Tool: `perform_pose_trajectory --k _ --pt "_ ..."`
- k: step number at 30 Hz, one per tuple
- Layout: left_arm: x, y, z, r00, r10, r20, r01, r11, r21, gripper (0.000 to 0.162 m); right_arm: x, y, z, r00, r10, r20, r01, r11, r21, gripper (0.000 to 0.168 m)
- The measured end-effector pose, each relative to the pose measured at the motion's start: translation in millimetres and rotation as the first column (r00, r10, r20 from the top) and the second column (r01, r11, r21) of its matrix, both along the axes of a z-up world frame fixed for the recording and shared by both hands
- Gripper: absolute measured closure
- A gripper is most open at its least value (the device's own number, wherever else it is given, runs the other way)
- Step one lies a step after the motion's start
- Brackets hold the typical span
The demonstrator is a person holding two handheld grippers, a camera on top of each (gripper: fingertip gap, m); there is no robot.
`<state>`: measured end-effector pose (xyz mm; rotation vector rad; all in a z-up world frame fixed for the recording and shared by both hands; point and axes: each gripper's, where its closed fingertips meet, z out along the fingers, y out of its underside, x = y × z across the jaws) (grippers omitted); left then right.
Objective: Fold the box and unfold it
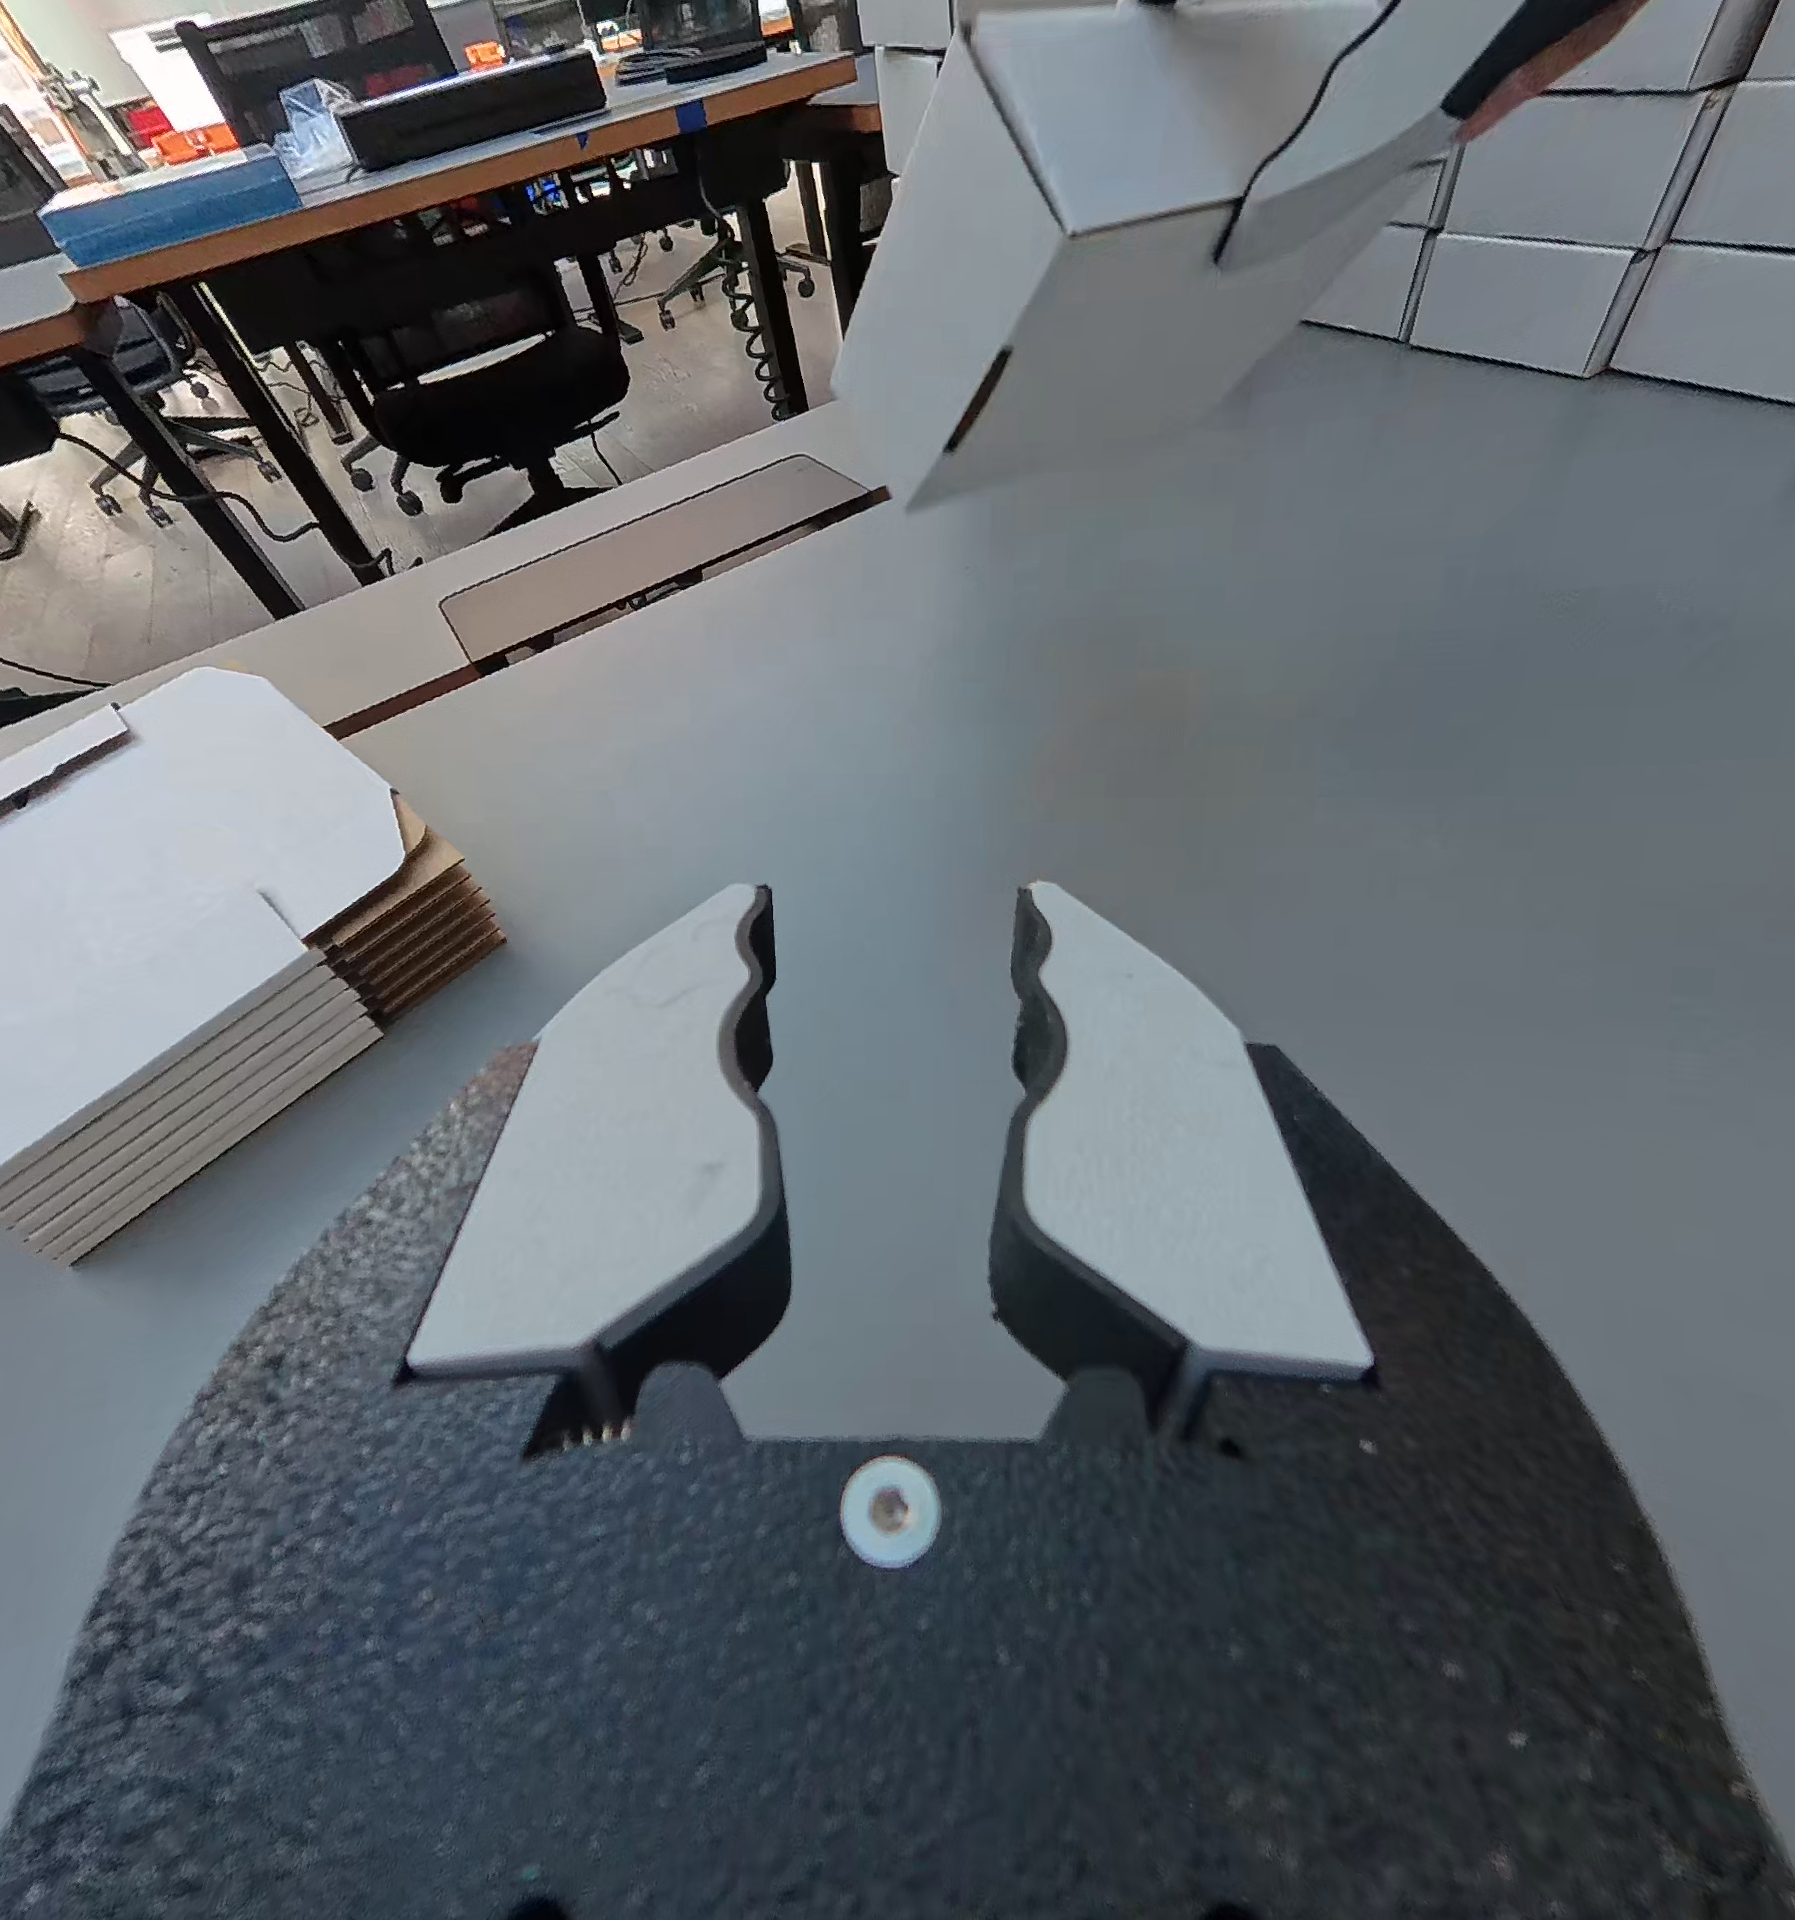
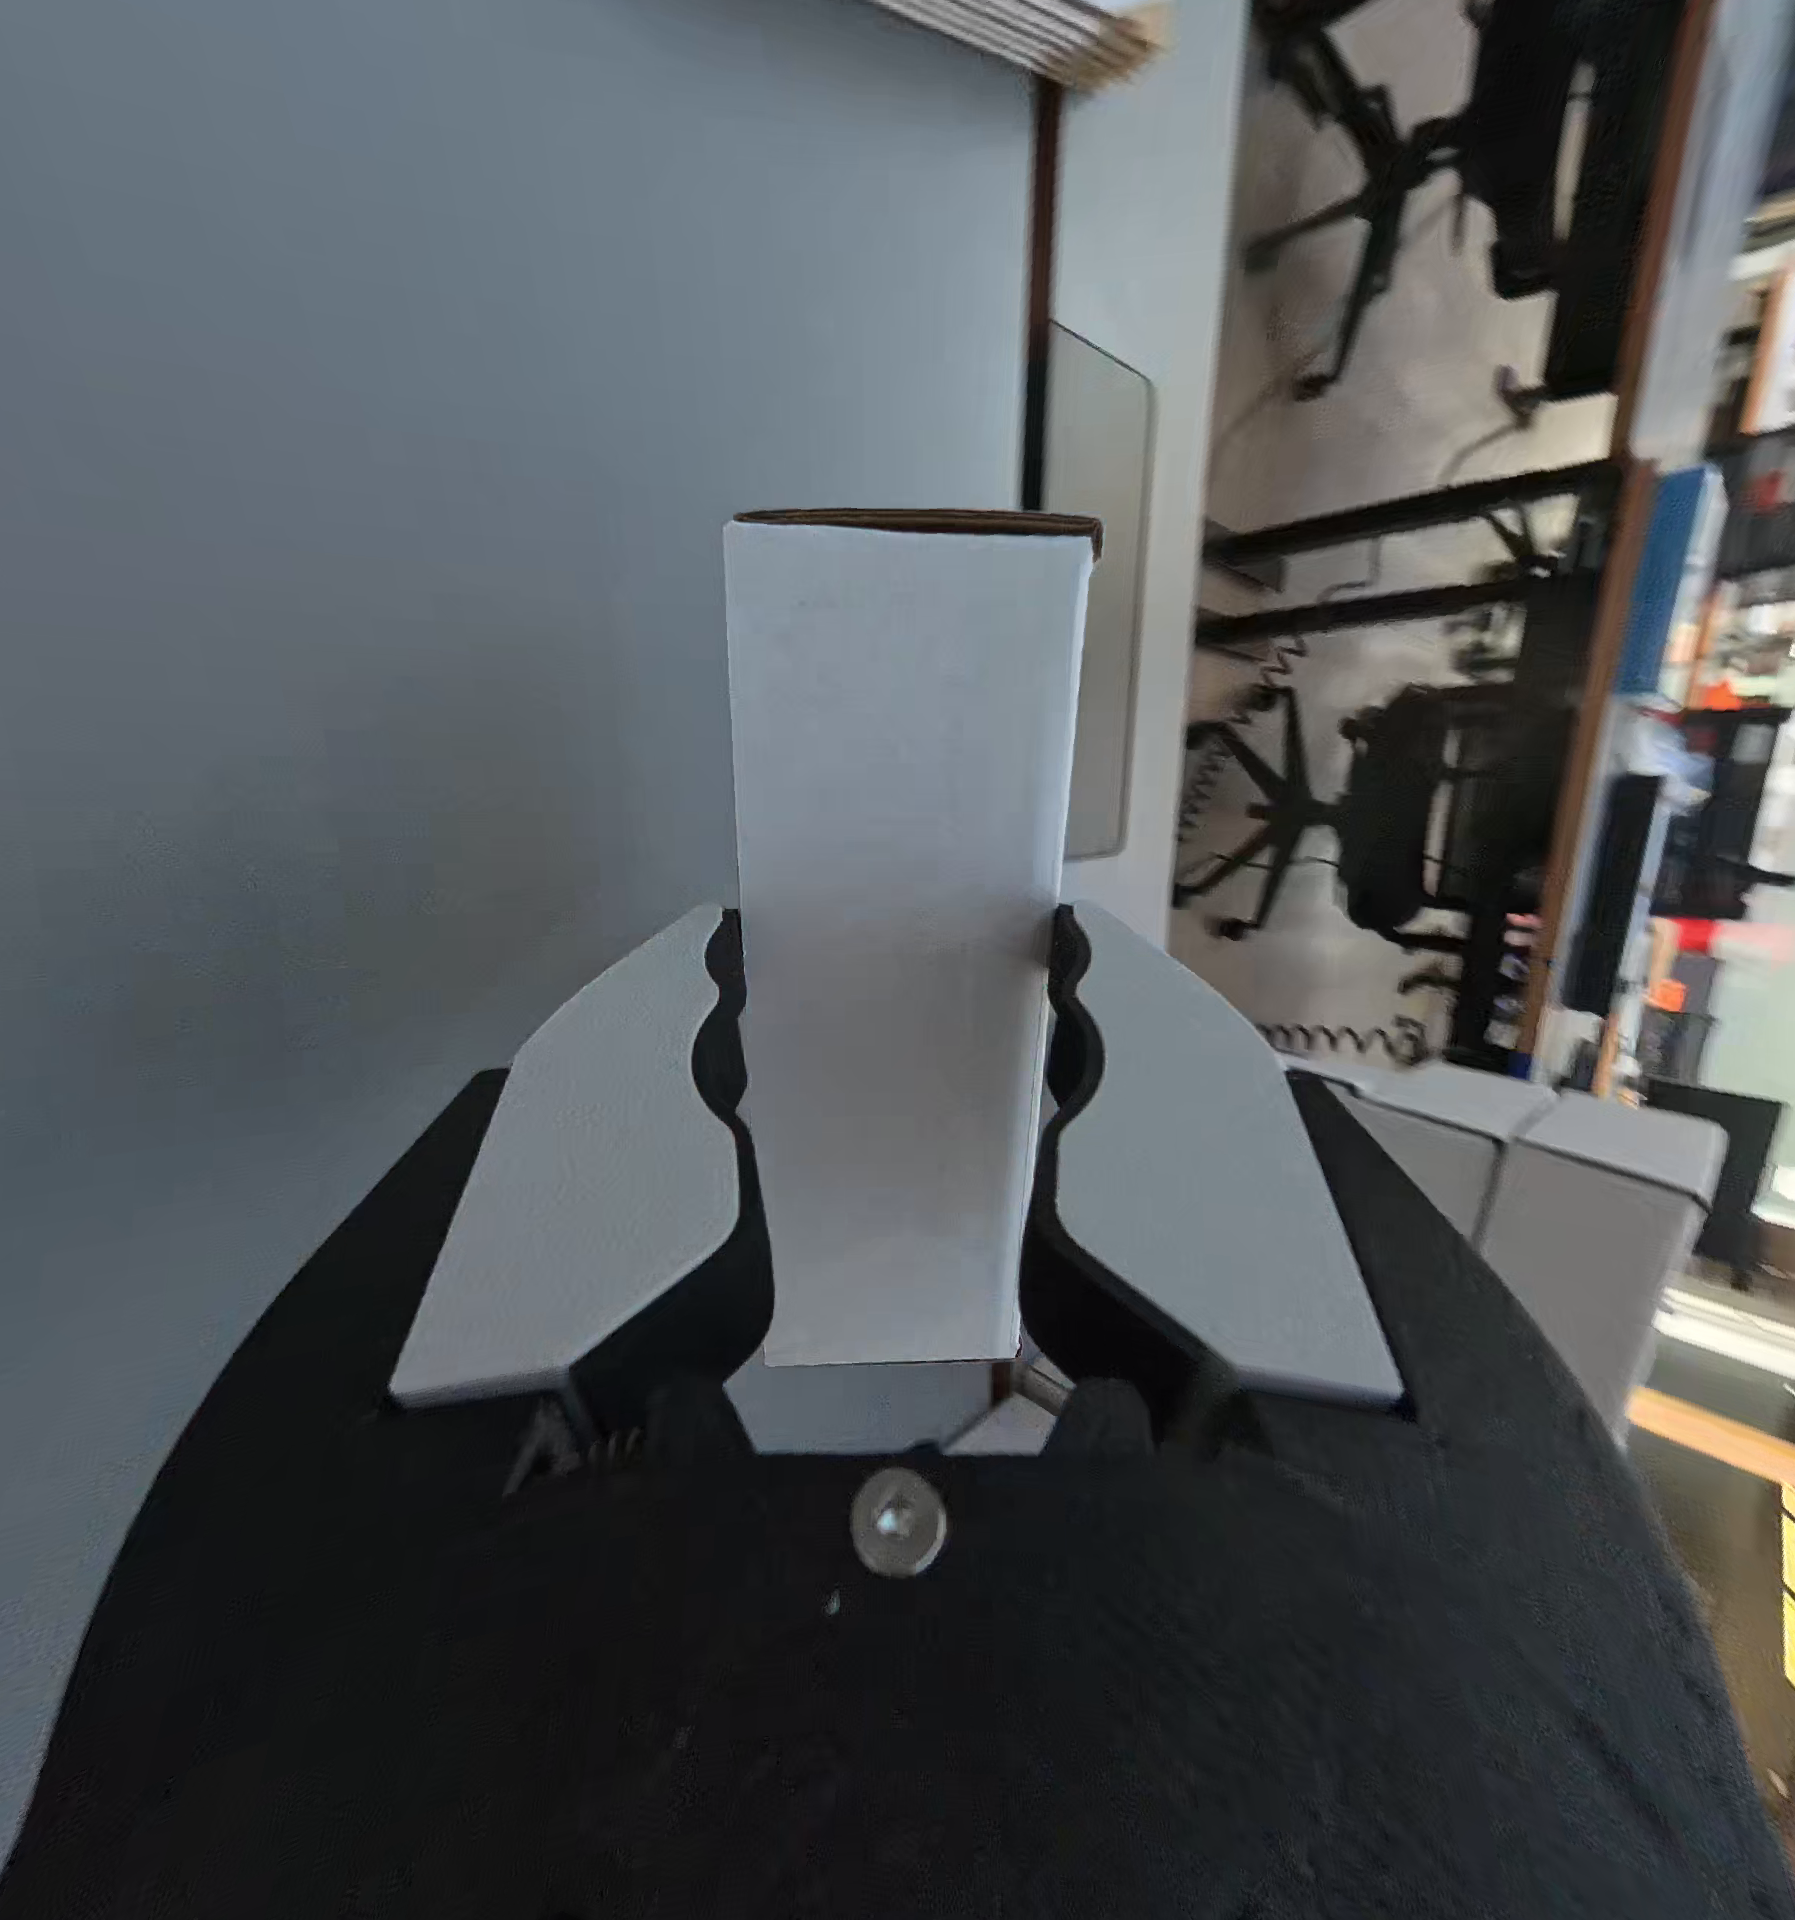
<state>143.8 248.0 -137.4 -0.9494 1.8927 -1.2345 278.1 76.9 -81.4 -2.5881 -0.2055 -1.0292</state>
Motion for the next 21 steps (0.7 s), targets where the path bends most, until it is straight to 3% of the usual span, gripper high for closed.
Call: perform_pose_trajectory --k 3,6,9,13,21 --pt "0.7 -2.9 -0.7 1.0 -0.007 -0.003 0.007 1.0 -0.004 0.119 64.4 -76.6 8.6 0.94 -0.148 0.307 0.169 0.985 -0.043 0.111" --pt "1.3 -8.4 -1.5 1.0 -0.021 -0.006 0.021 1.0 -0.017 0.12 100.5 -131.7 -15.6 0.875 -0.185 0.446 0.237 0.969 -0.063 0.111" --pt "2.5 -15.4 -5.5 0.999 -0.04 -0.018 0.039 0.999 -0.025 0.12 119.6 -159.5 -42.3 0.816 -0.149 0.559 0.242 0.965 -0.097 0.111" --pt "4.2 -22.6 -16.2 0.998 -0.047 -0.048 0.047 0.999 0.0 0.121 139.1 -181.9 -74.3 0.795 -0.145 0.589 0.268 0.955 -0.128 0.111" --pt "4.0 -33.6 -38.8 0.993 -0.056 -0.109 0.061 0.997 0.043 0.121 155.9 -211.1 -104.9 0.793 -0.179 0.583 0.282 0.955 -0.09 0.111"
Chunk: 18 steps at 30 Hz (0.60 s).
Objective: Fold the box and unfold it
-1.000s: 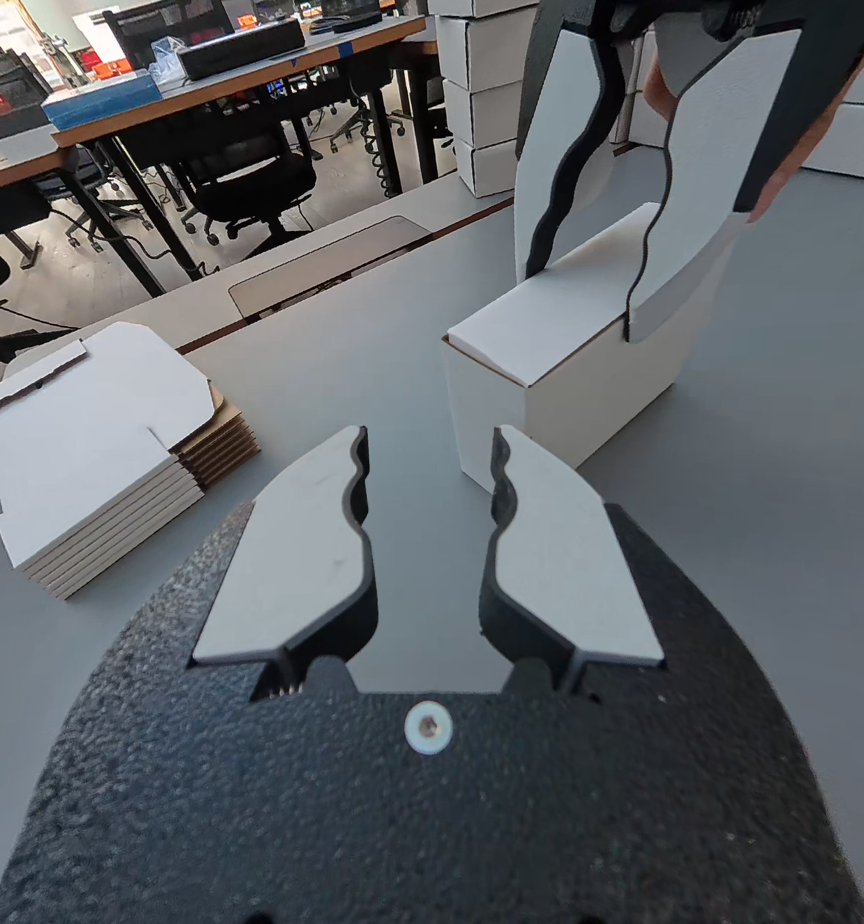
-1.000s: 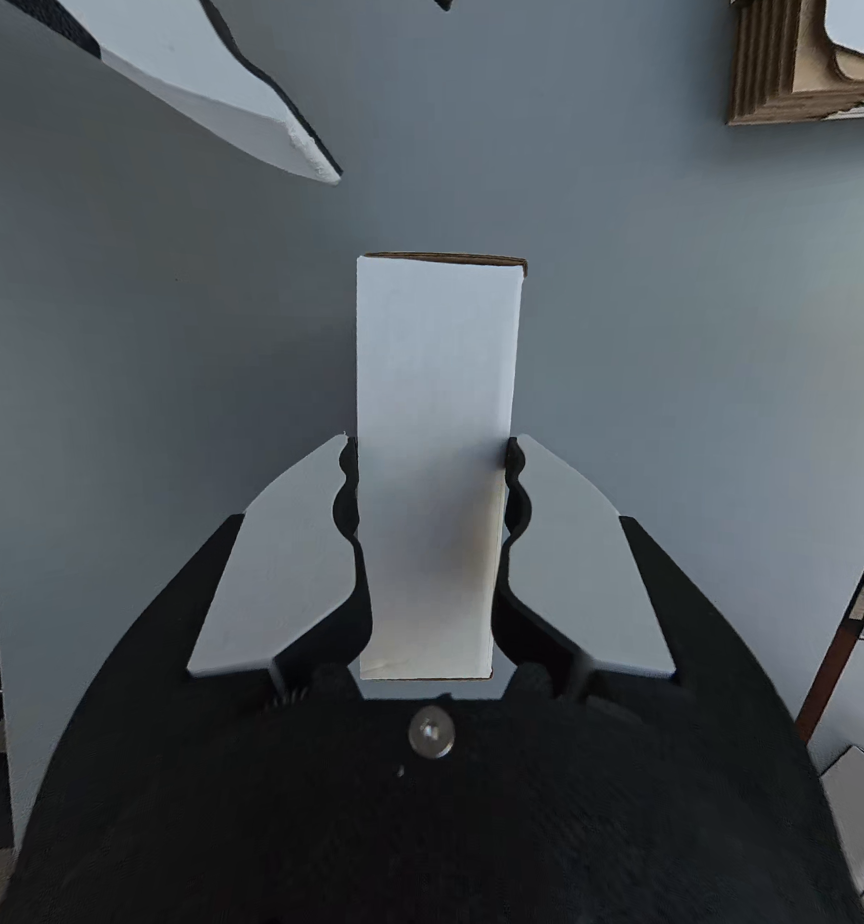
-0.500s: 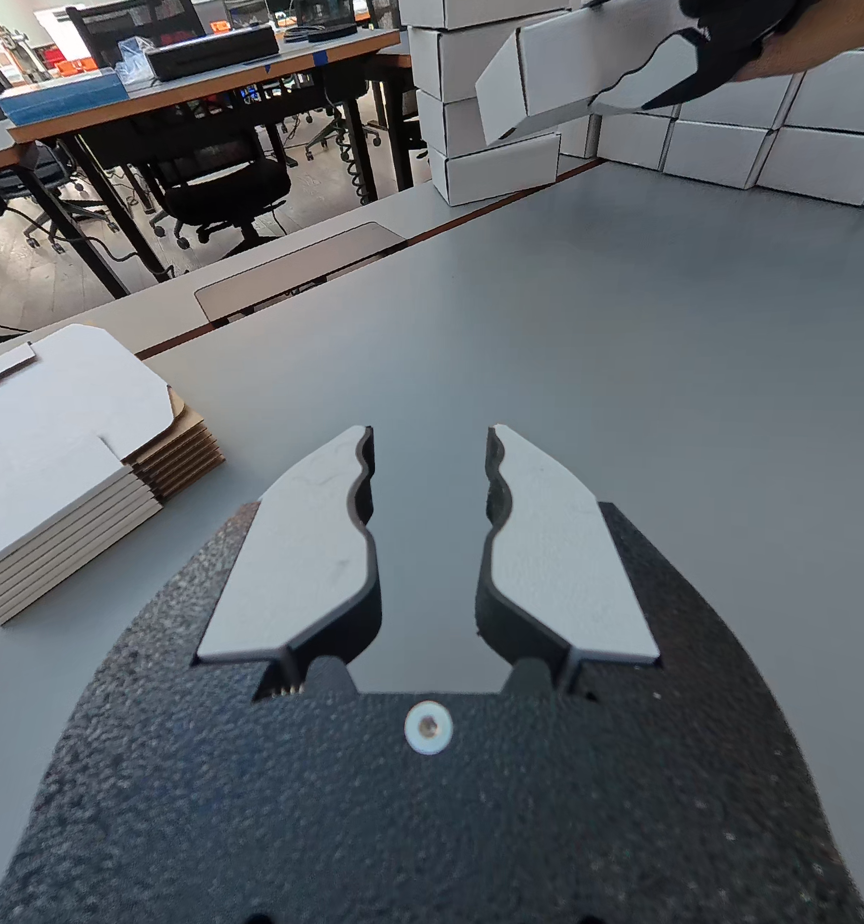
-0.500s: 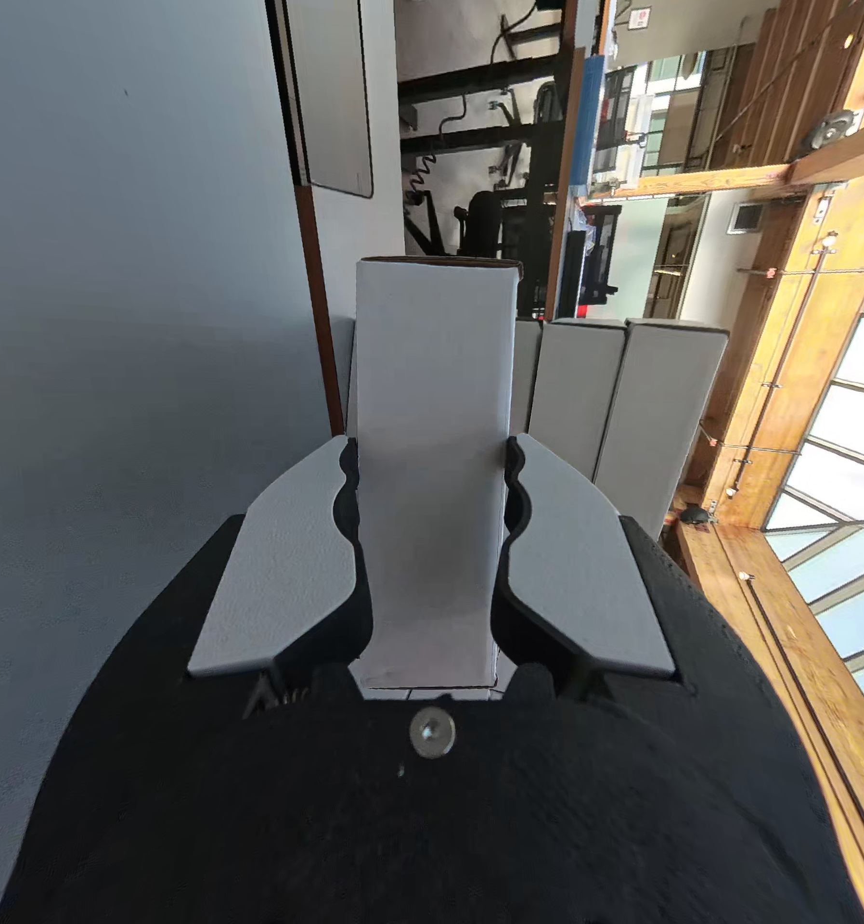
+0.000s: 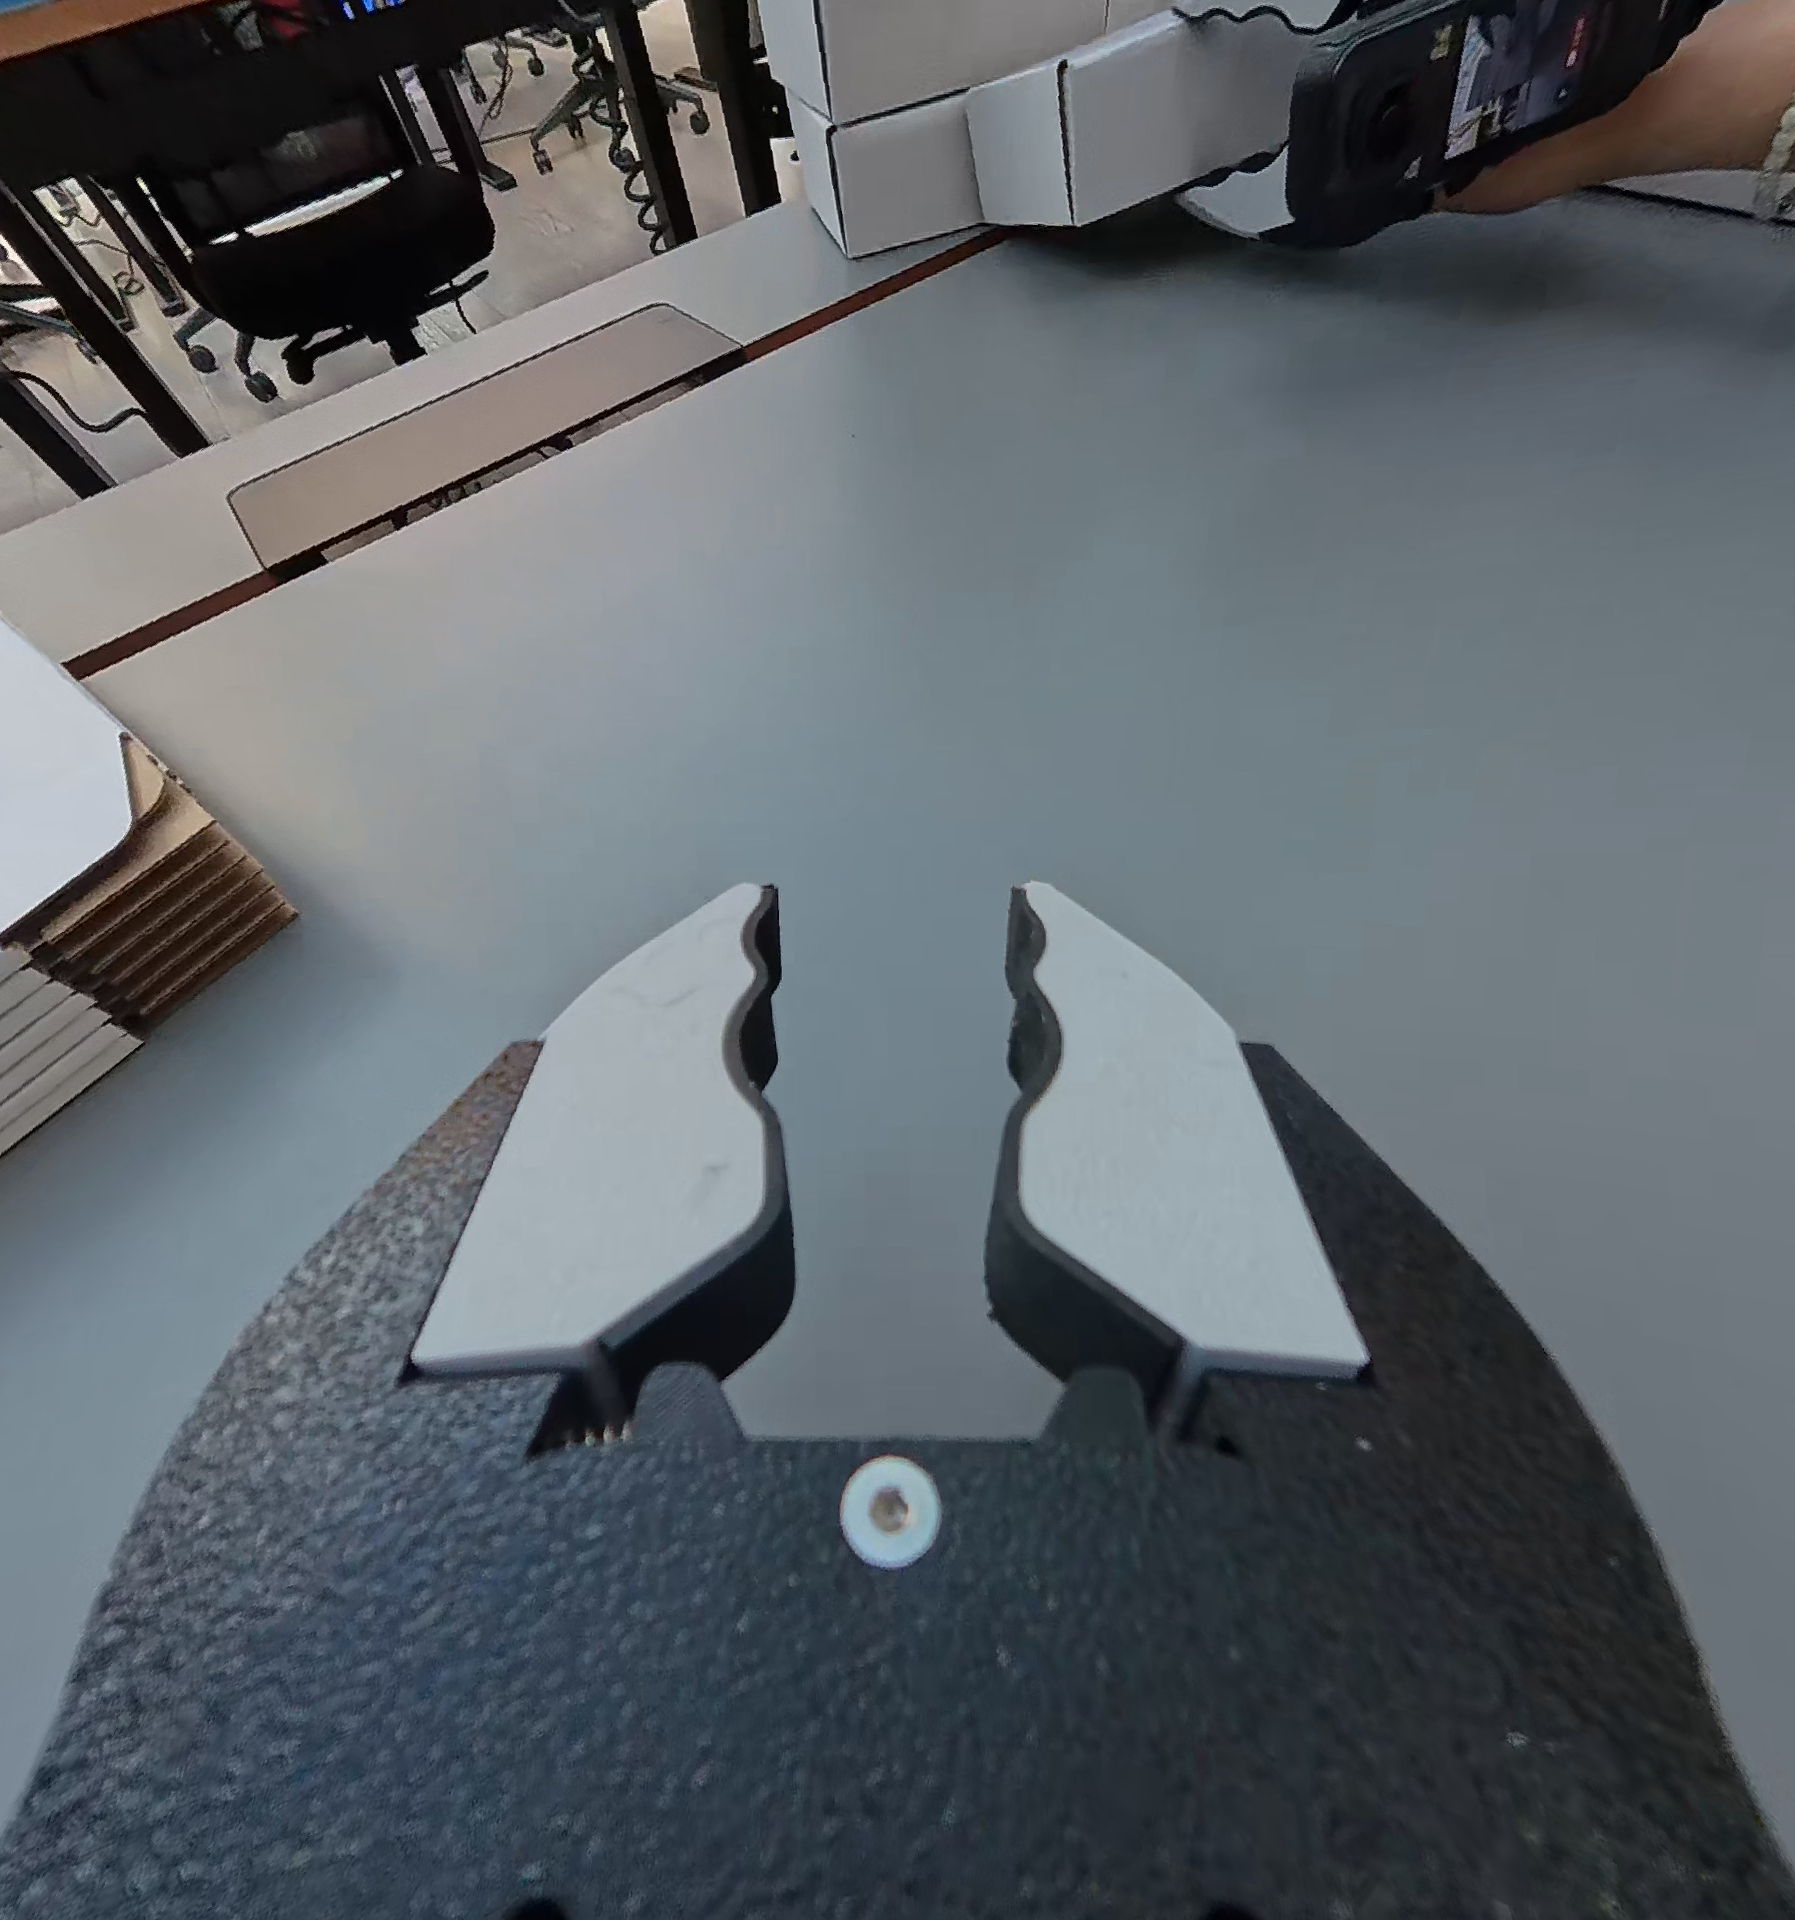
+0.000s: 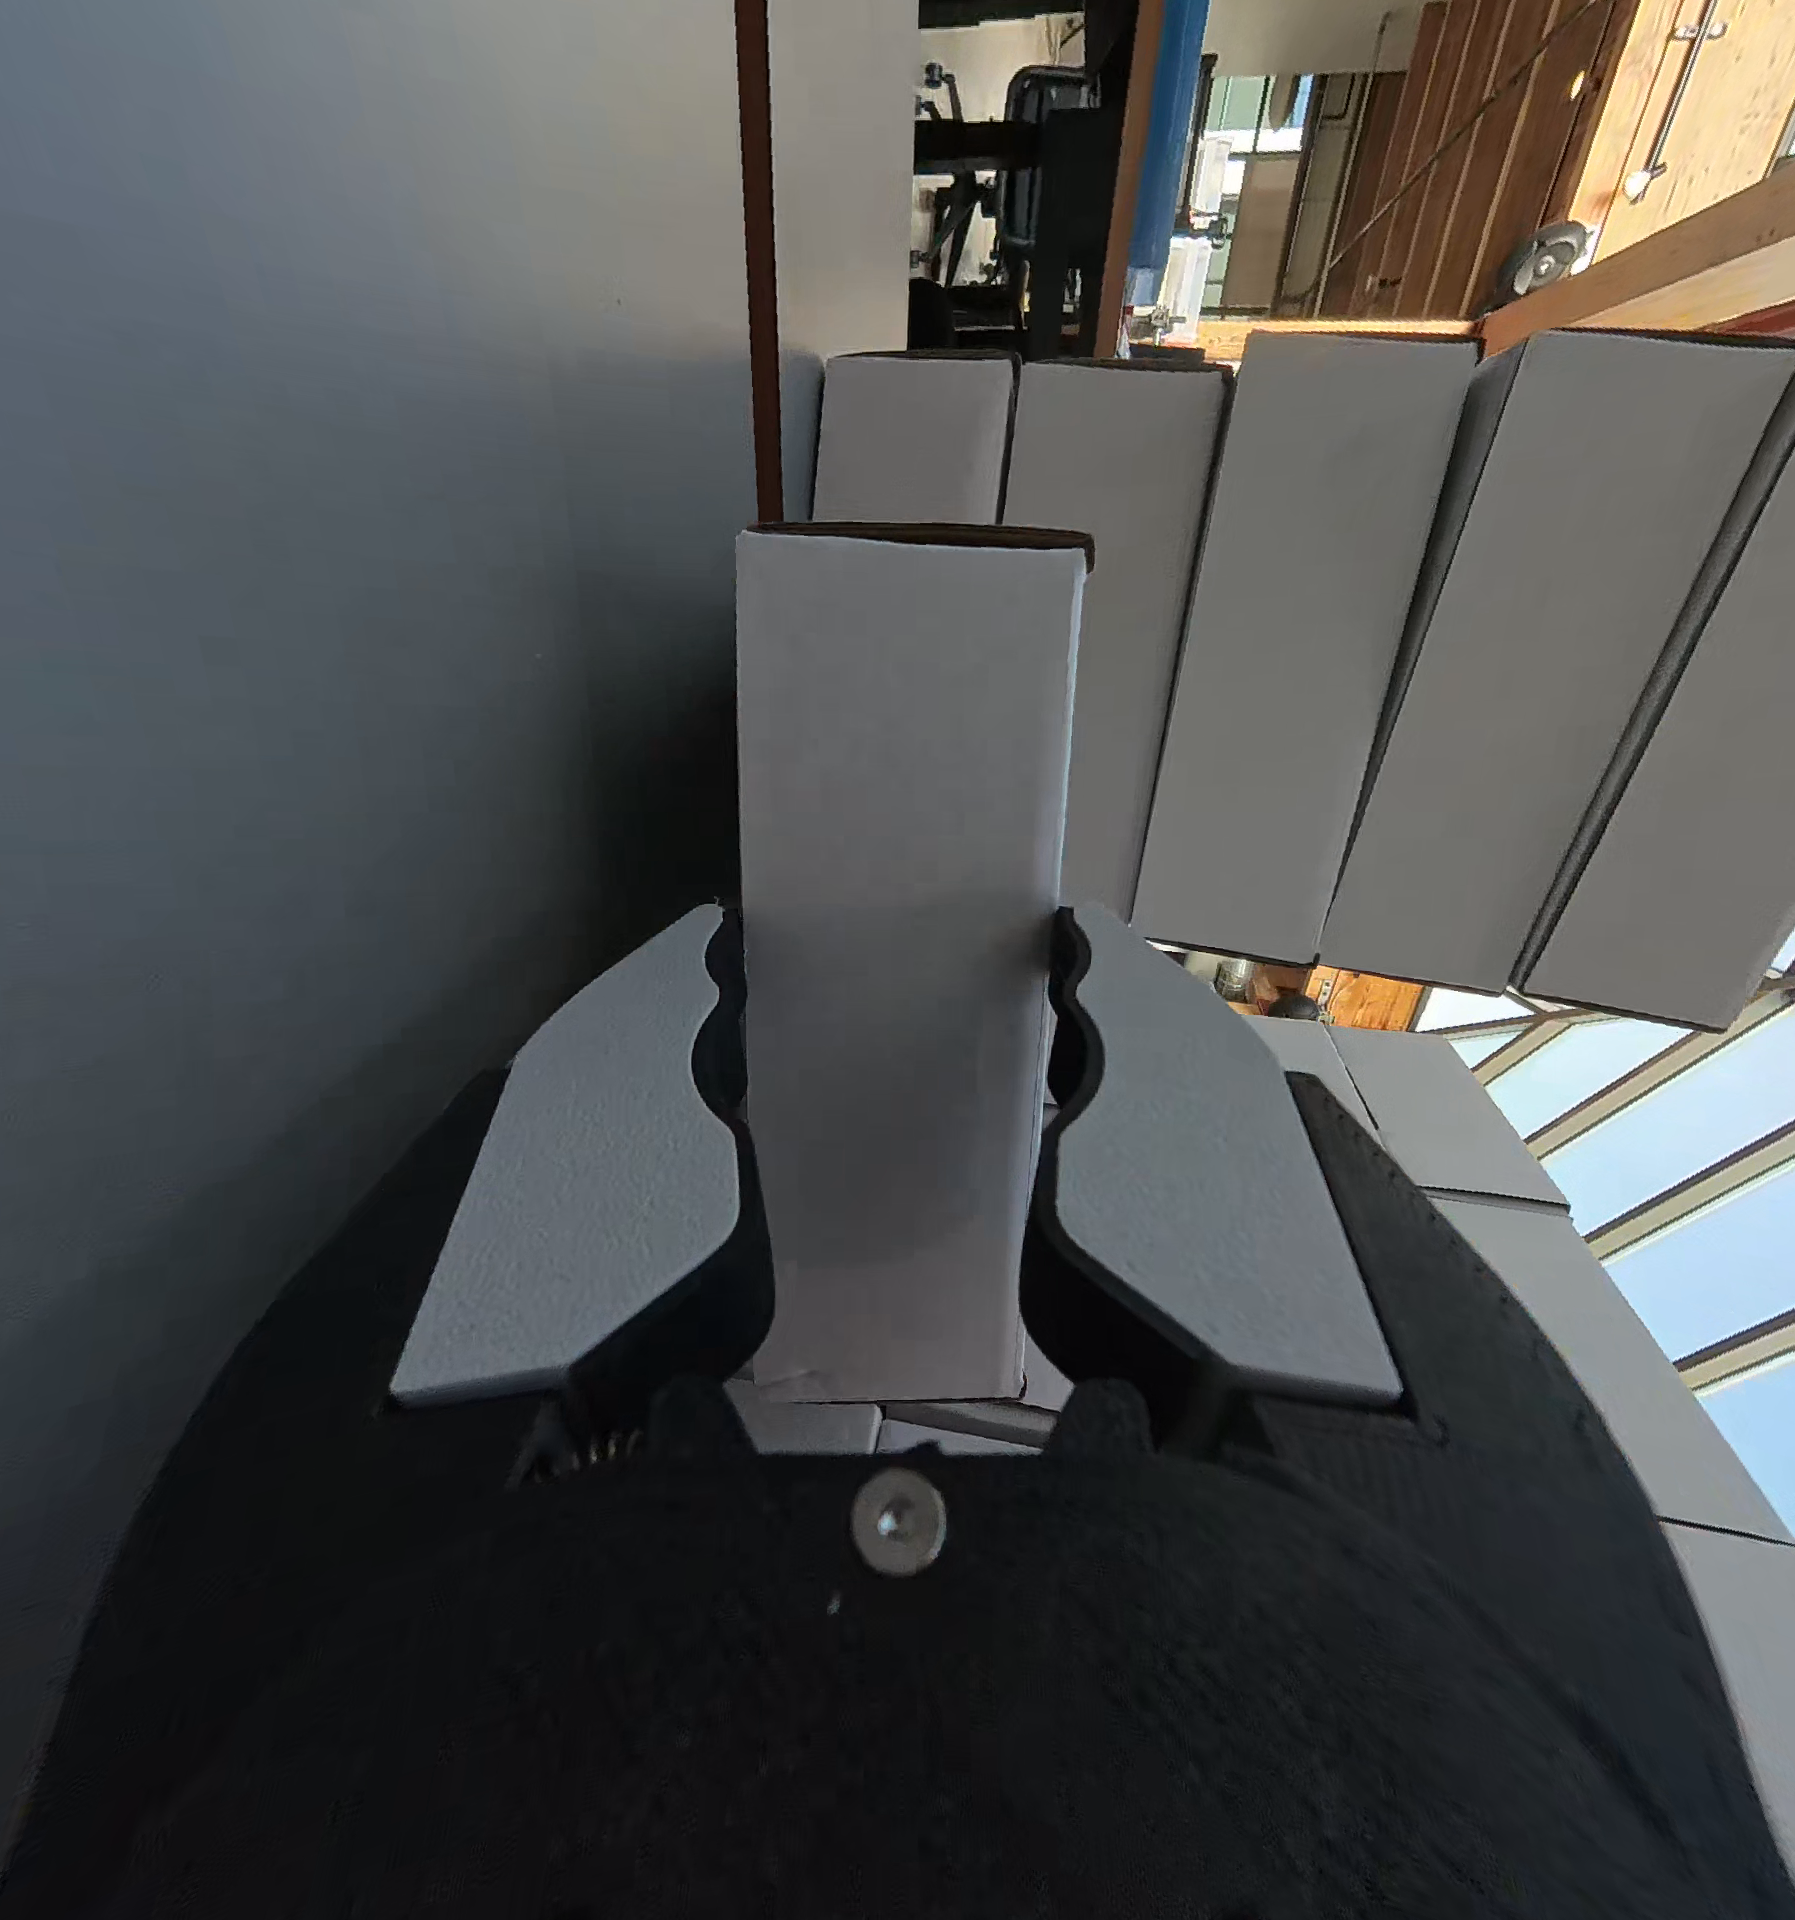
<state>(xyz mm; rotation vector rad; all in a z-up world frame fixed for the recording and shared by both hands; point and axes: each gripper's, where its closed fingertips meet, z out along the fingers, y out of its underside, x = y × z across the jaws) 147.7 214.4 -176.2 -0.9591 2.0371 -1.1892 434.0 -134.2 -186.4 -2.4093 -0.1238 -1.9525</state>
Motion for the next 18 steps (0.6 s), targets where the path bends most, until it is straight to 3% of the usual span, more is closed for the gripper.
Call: perform_pose_trajectory --k 6,9,11,14,18 --pt "4.0 -10.8 -4.3 0.999 -0.019 -0.027 0.019 1.0 -0.013 0.121 -1.0 -3.7 -7.2 0.999 0.048 -0.002 -0.048 0.998 0.048 0.111" --pt "4.8 -13.1 -6.9 0.999 -0.025 -0.042 0.026 1.0 0.008 0.121 -3.2 -4.8 -10.0 0.996 0.062 -0.069 -0.057 0.995 0.078 0.112" --pt "5.8 -13.5 -6.4 0.999 -0.03 -0.043 0.03 0.999 0.014 0.121 -9.4 -1.2 -21.7 0.973 0.105 -0.207 -0.081 0.989 0.121 0.121" --pt "8.4 -11.0 -3.4 0.999 -0.027 -0.041 0.028 0.999 0.02 0.121 -8.0 -6.7 -17.7 0.969 0.093 -0.229 -0.062 0.988 0.139 0.13" --pt "16.1 3.0 8.9 1.0 -0.017 0.001 0.017 0.997 0.076 0.121 -13.8 -2.0 -14.2 0.956 0.112 -0.27 -0.062 0.98 0.189 0.125"
